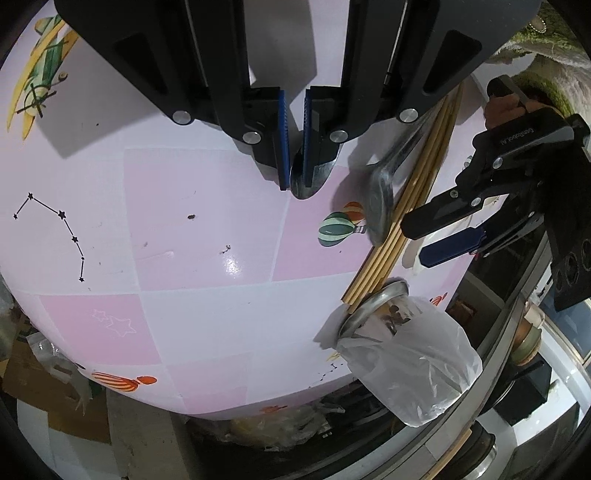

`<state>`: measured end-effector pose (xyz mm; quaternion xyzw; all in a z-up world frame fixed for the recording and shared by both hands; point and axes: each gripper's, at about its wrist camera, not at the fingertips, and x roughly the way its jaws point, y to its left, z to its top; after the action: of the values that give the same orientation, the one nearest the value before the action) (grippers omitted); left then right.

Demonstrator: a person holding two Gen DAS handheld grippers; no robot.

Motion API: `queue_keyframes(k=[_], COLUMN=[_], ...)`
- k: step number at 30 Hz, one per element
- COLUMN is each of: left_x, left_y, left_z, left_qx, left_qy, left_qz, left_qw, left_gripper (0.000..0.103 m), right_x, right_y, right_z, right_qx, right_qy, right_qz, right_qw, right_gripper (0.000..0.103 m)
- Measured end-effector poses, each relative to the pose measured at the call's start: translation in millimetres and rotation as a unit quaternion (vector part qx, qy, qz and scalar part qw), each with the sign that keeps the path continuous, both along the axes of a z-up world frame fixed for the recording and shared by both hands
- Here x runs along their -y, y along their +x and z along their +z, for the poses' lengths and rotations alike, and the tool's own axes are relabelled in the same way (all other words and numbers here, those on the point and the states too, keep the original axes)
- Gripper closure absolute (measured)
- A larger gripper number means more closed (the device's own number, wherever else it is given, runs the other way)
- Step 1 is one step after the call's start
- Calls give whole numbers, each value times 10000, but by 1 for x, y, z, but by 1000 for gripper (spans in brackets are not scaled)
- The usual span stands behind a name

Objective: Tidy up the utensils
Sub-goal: 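Lift the metal spoons with the right gripper off the table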

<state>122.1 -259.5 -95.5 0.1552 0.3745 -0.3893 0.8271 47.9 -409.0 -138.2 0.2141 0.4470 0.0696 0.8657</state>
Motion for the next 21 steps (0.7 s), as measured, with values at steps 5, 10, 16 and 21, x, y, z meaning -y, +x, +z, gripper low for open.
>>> queue_keyframes(k=[5,10,16,21], left_x=[11,16,25,29], left_y=[3,11,15,19], left_z=[-5,-8,-15,-18], left_qx=[-200,-379,-645,-789], left_qy=[115,190,308,345], left_qz=[-349,-529,-818,-943], left_qw=[9991,9977,9941,9918], left_gripper=[63,65,74,80], right_x=[3,6,11,12], right_y=[4,6,10,13], right_z=[0,-1,-2,-2], right_qx=[3,6,3,-13], right_qy=[5,48,103,133], right_qz=[19,2,7,8], right_qw=[10000,10000,9999,9999], right_gripper=[96,96,96,96])
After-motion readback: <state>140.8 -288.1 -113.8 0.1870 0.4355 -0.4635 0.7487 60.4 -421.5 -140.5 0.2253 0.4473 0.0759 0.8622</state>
